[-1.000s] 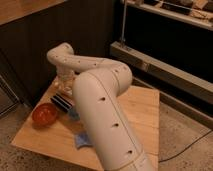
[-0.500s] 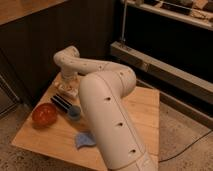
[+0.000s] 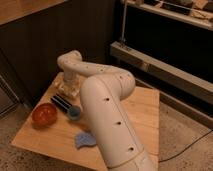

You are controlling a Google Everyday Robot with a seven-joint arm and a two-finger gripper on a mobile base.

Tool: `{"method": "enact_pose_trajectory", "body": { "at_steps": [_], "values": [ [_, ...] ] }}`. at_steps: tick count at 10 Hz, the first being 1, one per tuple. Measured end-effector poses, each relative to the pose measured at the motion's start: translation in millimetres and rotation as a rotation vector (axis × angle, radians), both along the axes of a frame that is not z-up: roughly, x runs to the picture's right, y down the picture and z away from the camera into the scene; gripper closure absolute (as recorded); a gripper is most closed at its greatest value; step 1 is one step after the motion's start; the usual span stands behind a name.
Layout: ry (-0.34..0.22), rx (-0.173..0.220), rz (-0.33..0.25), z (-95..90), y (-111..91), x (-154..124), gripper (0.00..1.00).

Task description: Place the bottle in the ceramic bowl

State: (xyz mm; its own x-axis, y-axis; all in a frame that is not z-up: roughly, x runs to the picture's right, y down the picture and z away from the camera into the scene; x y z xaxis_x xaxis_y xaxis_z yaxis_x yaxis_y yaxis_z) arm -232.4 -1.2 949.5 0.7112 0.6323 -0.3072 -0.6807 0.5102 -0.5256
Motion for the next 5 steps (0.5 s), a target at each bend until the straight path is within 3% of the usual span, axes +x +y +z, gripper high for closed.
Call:
{"method": "enact_pose_trajectory", "body": {
  "at_steps": [5],
  "values": [
    [0.033,-0.012,-0.051,17.9,8.4,-5.0,0.35]
  ]
}}
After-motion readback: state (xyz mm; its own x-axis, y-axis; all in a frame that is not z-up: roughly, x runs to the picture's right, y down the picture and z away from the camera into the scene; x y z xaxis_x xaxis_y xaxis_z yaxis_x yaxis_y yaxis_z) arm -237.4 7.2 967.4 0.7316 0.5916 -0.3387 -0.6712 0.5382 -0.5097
